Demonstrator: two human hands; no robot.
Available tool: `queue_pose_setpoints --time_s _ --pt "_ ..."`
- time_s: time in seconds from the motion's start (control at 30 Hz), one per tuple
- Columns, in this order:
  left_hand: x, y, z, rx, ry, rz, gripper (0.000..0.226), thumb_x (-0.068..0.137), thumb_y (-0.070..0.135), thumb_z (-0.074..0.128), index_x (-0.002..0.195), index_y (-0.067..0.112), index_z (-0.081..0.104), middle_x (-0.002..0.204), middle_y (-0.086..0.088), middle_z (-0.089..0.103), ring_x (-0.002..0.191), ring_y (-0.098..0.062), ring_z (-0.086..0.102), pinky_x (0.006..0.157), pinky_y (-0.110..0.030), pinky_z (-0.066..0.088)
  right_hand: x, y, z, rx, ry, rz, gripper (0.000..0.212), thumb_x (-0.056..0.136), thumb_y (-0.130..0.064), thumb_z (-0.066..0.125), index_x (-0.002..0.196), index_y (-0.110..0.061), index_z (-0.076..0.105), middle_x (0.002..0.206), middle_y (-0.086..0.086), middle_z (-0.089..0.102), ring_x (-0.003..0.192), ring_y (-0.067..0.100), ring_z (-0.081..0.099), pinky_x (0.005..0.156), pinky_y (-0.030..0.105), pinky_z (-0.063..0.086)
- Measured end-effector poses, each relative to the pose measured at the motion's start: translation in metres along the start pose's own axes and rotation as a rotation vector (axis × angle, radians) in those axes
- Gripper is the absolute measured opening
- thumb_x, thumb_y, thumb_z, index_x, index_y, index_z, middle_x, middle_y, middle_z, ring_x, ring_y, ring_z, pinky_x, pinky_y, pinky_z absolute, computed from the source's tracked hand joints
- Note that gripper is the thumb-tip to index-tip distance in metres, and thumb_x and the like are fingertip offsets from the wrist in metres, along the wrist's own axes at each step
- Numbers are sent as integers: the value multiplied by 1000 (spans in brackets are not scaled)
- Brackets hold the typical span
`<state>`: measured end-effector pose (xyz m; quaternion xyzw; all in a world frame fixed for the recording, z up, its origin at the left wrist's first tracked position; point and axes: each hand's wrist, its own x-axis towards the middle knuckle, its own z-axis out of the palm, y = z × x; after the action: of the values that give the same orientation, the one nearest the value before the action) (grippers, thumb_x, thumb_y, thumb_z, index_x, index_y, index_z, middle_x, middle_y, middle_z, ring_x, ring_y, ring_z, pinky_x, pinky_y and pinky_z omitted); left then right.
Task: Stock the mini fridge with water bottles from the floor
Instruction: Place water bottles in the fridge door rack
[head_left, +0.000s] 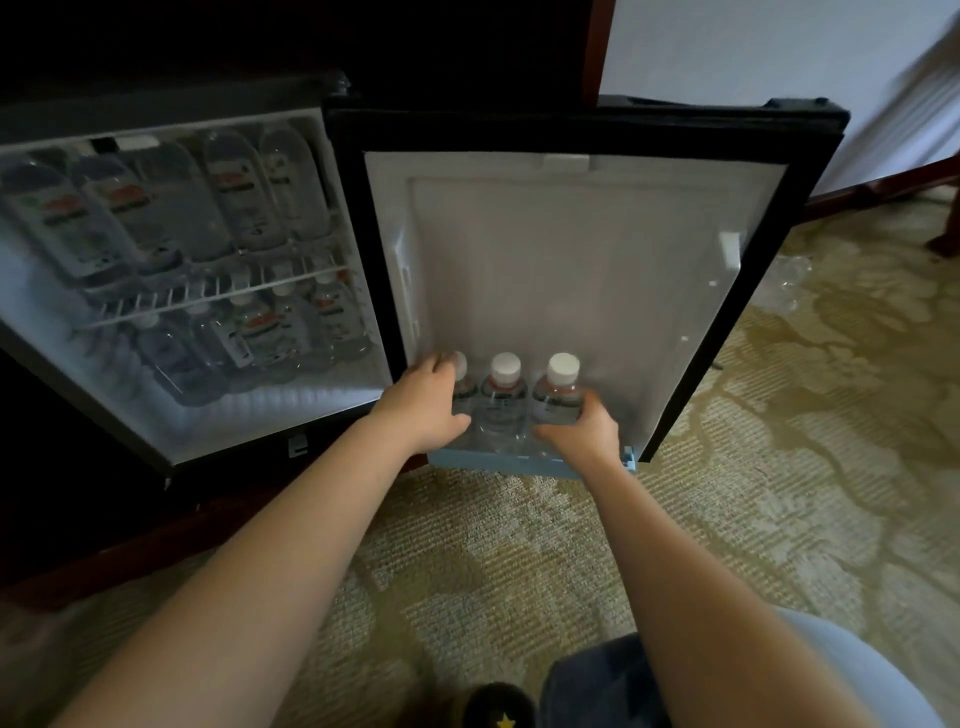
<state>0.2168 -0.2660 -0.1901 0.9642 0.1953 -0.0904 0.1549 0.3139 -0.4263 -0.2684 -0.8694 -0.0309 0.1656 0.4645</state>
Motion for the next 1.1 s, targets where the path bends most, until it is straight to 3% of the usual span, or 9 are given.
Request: queue_pose_setpoints --time_s 0.2,0.3,0.43,0.53,0.7,0.8,0.9,1.0,1.1 --pt "-4 1 0 -42 -15 3 79 88 31 59 150 16 11 156 -9 18 138 -29 31 111 -41 33 -3 4 9 24 -35 8 59 77 -22 77 128 -14 48 125 8 61 116 28 57 96 38 46" --pt "-10 1 -1 -53 -30 -19 86 88 33 59 151 16 3 158 -7 9 140 -30 29 111 -42 33 -9 0 12 -27 -47 61 63 79 -25 75 131 -9 42 129 11 57 117 30 55 91 35 45" --pt "-28 -2 -7 -119 2 -68 89 89 33 59 152 15 -2 161 -6 0 145 -28 19 115 -40 28 -33 -7 10 -99 166 69 59 83 -29 68 127 -3 38 130 15 46 118 34 49 93 43 45" --pt "-52 -6 -16 -158 33 -79 77 92 33 56 151 12 12 159 -7 13 144 -25 22 112 -36 29 -60 -23 5 -91 240 73 42 88 -33 59 116 -6 44 118 11 54 104 30 55 81 39 44" --pt "-108 -30 -40 -243 51 -144 60 91 36 57 142 13 37 144 -8 43 129 -25 44 101 -34 39 -110 -71 22 -122 -218 -113 29 89 -31 57 111 -12 57 100 6 66 87 22 62 76 35 51" --pt "-151 -54 -62 -177 -30 -209 40 91 38 57 121 12 56 127 -8 55 113 -24 53 89 -31 43 -151 -109 35 -210 -578 -215 27 90 -31 62 108 -12 56 81 3 64 64 15 59 59 28 48" --pt "-203 -82 -75 -230 -72 -304 26 92 37 55 103 14 59 108 -7 59 99 -23 57 79 -32 43 -196 -145 52 -344 -667 -401 24 91 -33 60 107 -15 58 84 2 65 65 14 61 55 23 45" --pt "-262 -119 -73 -313 -29 -451 27 93 39 52 100 14 59 105 -9 62 100 -26 62 77 -35 49 -242 -168 77 -400 -690 -559 22 90 -35 60 103 -16 60 92 5 68 78 20 67 75 35 55" --pt "-327 -161 -61 -458 123 -604 25 91 36 56 93 12 62 99 -15 66 92 -30 64 71 -34 50 -300 -182 106 -502 -764 -747 20 89 -36 60 98 -18 60 96 4 67 87 23 64 85 40 53"
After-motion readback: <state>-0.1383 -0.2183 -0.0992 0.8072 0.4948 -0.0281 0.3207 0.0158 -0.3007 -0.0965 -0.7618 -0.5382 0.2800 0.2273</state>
